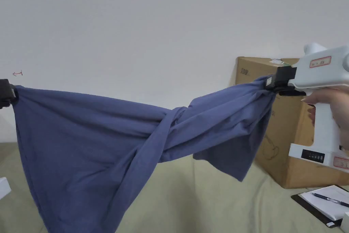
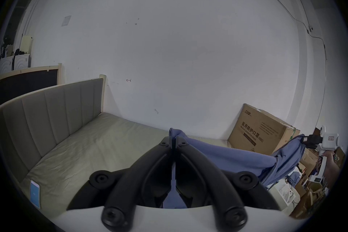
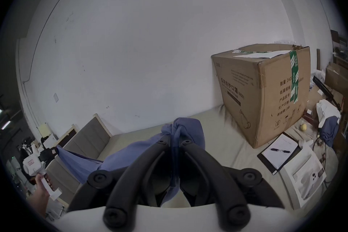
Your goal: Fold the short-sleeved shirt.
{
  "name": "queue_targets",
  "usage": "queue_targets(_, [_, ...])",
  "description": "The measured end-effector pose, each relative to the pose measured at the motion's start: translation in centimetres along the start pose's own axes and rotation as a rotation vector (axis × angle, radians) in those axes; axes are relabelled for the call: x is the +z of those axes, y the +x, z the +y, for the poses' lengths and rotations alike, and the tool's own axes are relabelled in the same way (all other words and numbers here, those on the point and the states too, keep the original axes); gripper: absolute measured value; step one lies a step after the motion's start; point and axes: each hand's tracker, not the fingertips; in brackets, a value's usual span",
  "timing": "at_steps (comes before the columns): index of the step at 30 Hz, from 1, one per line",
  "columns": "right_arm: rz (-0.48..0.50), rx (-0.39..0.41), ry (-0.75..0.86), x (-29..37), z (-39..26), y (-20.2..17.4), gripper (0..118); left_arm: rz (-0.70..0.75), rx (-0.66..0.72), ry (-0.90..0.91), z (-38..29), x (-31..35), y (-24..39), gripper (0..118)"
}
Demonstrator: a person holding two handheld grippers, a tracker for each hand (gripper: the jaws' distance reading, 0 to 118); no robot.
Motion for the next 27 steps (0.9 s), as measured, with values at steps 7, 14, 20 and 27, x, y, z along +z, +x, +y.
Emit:
queue_targets(7, [-0.054, -0.019, -0.189, -4.2, -13.9, 7.0, 7, -0.002, 0.069, -0.315, -15.4, -2.1, -2.8, 1])
queue_targets(14, [-0.268, -0.099, -0.592, -2.4, -34.5, 15.2, 7, 0.079, 0.038, -0.709, -33.1, 0.4, -6.9, 1])
queue_targets(20, [-0.122, -0.243, -0.488, 4.3, -35.4, 17.2, 7, 0.002, 0.042, -0.745, -33.3, 3.9, -9.0, 1])
queue_targets(27, [-0.082, -0.106, -0.544, 7.2, -33.5, 16.5, 7, -0.039, -0.031, -0.69, -30.0, 7.7, -9.2, 1])
